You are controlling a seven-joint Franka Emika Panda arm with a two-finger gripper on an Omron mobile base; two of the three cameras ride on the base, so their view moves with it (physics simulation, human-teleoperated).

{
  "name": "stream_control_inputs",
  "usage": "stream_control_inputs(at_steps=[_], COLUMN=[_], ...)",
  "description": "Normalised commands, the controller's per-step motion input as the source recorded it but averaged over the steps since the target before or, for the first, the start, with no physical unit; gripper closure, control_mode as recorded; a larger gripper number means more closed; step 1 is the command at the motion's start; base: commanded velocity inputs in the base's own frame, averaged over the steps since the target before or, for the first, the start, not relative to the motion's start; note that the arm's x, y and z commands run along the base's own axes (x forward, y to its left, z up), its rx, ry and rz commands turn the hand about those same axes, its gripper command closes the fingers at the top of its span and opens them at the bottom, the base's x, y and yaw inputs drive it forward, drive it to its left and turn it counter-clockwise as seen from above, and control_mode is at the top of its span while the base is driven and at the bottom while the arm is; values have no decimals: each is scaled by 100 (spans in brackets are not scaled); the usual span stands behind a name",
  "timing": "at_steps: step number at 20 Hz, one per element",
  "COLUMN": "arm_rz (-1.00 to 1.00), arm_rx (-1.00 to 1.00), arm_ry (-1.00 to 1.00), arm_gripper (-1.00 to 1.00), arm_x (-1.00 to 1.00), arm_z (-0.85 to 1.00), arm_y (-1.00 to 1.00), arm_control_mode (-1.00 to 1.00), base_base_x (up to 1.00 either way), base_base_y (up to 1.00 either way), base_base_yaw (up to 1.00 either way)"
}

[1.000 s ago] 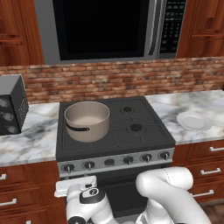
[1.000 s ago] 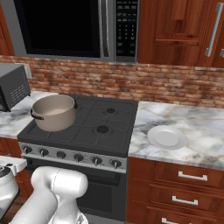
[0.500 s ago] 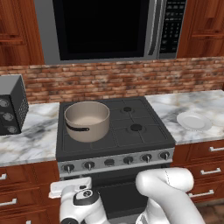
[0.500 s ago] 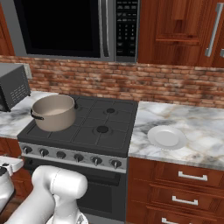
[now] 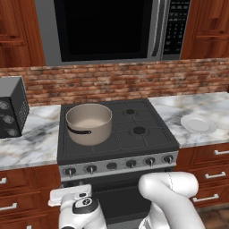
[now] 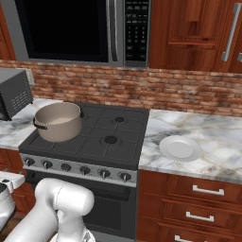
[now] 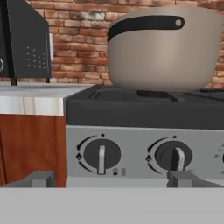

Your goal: Retrieve the frozen meat and place it in the pot on a burner. Then turn the burner on.

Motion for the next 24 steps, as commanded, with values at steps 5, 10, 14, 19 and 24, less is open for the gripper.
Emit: stream_control_inputs(at_steps=[5,10,14,19,24], arm_rz=[0,0,0,0,0], arm_rx=[0,0,0,0,0], arm_ry=[0,0,0,0,0], arm_gripper=[-100,-100,-100,-100,-100], arm_x=[1,18,22,13,11], arm_z=[-2,-6,-6,-4,-9], arm_y=[11,3,4,7,3], arm_control_mode=[-100,-100,-100,-100,-100], base_base_x=[0,0,0,0,0], base_base_y=[0,0,0,0,0], base_base_yaw=[0,0,0,0,0])
